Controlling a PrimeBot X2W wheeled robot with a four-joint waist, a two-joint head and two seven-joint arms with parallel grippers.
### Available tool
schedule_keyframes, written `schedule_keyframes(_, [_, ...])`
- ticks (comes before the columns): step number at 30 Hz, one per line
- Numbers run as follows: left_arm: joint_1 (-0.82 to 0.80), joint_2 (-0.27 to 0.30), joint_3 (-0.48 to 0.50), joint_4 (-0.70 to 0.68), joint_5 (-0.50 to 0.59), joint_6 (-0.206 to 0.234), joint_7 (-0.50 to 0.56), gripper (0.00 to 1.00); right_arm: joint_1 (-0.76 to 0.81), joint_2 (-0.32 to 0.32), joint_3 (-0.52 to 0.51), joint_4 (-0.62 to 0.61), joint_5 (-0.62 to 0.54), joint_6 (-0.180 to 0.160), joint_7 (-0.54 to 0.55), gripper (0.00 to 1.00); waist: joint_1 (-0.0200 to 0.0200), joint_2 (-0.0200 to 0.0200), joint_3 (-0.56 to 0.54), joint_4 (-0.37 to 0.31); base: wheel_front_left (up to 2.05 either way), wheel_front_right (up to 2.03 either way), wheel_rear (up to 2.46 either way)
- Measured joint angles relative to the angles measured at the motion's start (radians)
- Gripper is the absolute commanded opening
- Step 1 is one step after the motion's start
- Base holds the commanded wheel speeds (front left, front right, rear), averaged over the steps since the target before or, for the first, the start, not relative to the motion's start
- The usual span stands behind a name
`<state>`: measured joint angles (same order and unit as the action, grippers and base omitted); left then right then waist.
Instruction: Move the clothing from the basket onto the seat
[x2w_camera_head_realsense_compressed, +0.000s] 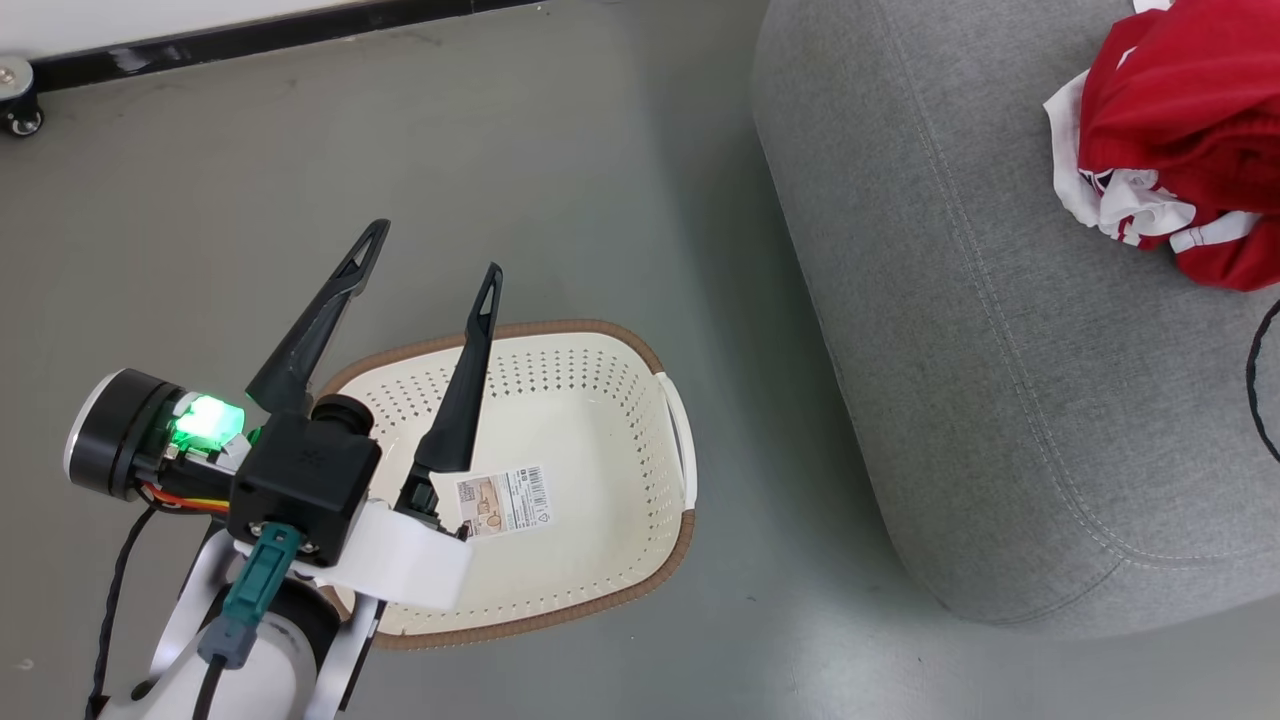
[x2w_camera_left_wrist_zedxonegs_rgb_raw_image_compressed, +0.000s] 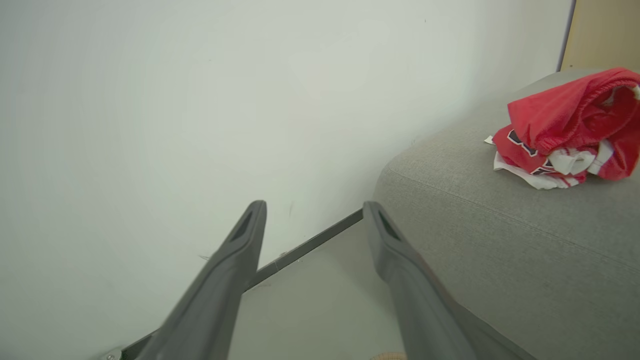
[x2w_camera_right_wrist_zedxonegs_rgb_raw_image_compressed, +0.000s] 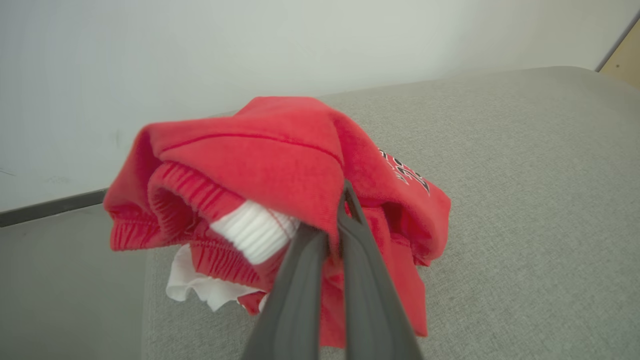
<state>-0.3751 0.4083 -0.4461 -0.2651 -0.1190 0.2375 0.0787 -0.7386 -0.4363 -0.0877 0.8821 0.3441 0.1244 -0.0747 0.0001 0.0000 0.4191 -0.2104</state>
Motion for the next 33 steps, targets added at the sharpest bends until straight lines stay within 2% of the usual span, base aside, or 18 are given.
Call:
schedule_keyframes(4, [0.0,0.0,0.0,0.002,0.0,0.0,-0.001,1.0,0.0,0.009,0.008,0.01,0.0,0.0,-0.022,0.0,0.0,0.0,-0.001,-0.006,0.0,0.0,0.0])
schedule_keyframes(6, [0.0,0.0,0.0,0.003,-0.001,0.0,-0.002,1.0,0.0,0.011,0.016,0.018,0.0,0.0,-0.031,0.04,0.0,0.0,-0.002,-0.009,0.0,0.0,0.0])
schedule_keyframes(7, [0.0,0.0,0.0,0.004,-0.001,0.0,-0.002,1.0,0.0,0.012,0.02,0.021,0.0,0.0,-0.032,0.22,0.0,0.0,-0.002,-0.01,0.0,0.0,0.0])
schedule_keyframes(9, [0.0,0.0,0.0,0.004,-0.001,0.0,-0.004,1.0,0.0,0.013,0.026,0.023,0.0,0.0,-0.041,0.49,0.0,0.0,-0.003,-0.013,0.0,0.0,0.0])
schedule_keyframes(10, [0.0,0.0,0.0,0.005,-0.001,0.0,-0.004,1.0,0.0,0.014,0.03,0.024,0.0,0.0,-0.042,0.79,0.0,0.0,-0.003,-0.015,0.0,0.0,0.0])
schedule_keyframes(11, [0.0,-0.001,-0.001,0.005,-0.001,0.0,-0.004,1.0,0.0,0.015,0.035,0.025,0.0,0.0,-0.049,1.0,0.0,0.0,-0.004,-0.016,0.0,0.0,0.0])
schedule_keyframes(23, [0.0,-0.01,0.0,0.016,-0.002,0.006,-0.018,1.0,0.004,0.025,0.101,0.019,0.0,0.0,-0.103,1.0,0.0,0.0,-0.018,-0.04,0.0,0.0,0.0])
schedule_keyframes(33, [0.001,-0.021,0.009,0.039,-0.013,0.018,-0.041,1.0,0.076,0.025,0.146,-0.017,0.019,0.0,-0.128,1.0,0.0,0.0,-0.04,-0.065,0.0,0.0,0.0])
